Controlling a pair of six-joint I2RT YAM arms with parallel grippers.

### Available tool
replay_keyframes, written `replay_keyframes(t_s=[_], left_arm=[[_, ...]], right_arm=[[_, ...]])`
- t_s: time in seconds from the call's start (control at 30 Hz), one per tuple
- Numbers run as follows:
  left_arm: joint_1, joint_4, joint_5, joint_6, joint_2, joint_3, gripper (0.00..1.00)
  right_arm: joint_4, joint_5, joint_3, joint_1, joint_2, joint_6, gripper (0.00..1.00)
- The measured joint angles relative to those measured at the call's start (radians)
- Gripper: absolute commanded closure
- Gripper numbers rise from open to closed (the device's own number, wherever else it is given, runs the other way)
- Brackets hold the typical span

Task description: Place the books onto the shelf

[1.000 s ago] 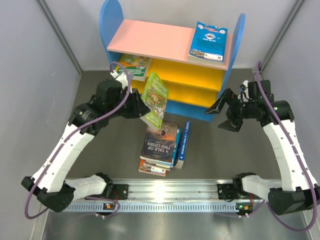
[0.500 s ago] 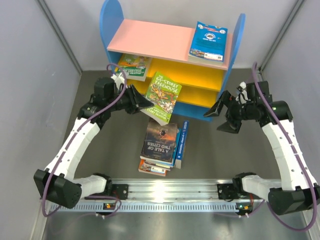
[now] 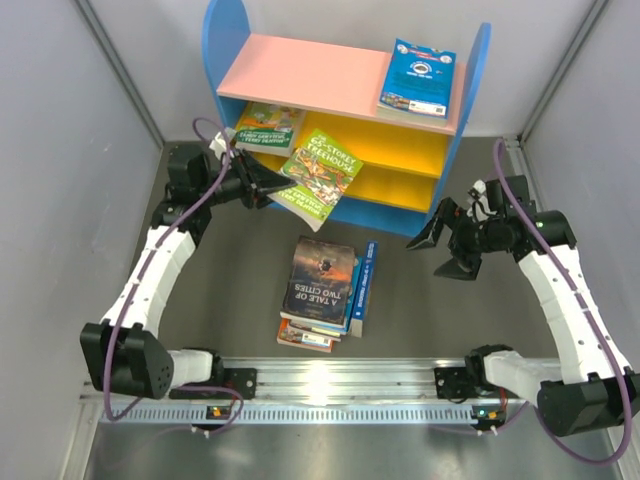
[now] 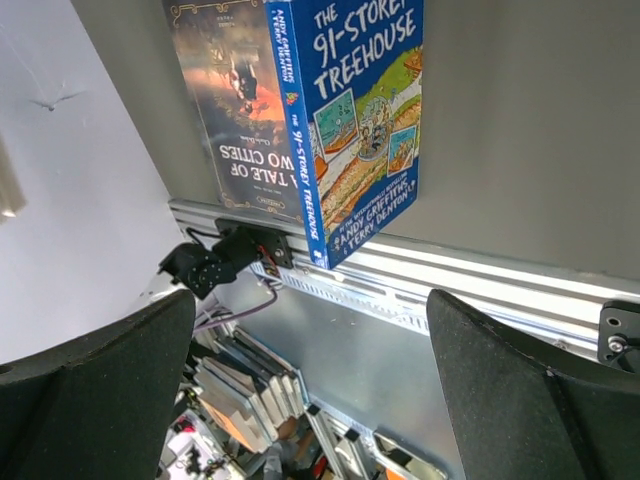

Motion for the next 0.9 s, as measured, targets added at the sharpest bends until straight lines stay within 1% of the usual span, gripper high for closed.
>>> replay_keyframes(t_s=[0.13,0.23,0.33,0.4,0.57,0.7,0.9], left_arm=[[0.054,0.126,0.015,-0.077,0.031,0.000,1.00],[0.087,0.267,-0.021,-0.135,0.063,0.006,1.00],[0.117,0.370,-0.052,-0.180,0.089,0.016,1.00],[0.129,0.402,-0.062,-0.205,0.100,0.023,1.00],[0.134,0.428,-0.081,-0.224,0.127,0.030,1.00],[0.150,0.383,-0.134,-0.200,0.136,0.060,1.00],[0.166,0.286,-0.231,-0.135,0.178,0.152,1.00]], right_arm=[[0.002,0.000,-0.003,0.000,0.000,-0.010,0.03],[0.002,0.000,-0.005,0.000,0.000,-0.015,0.03],[0.002,0.000,-0.005,0.000,0.000,-0.018,0.03],[0.003,-0.001,-0.006,0.000,0.000,-0.018,0.03],[0.013,-0.002,-0.026,0.000,0.010,-0.021,0.03],[0.021,-0.005,-0.031,0.000,0.024,-0.025,0.03],[0.031,-0.013,-0.031,0.000,0.043,-0.025,0.04]])
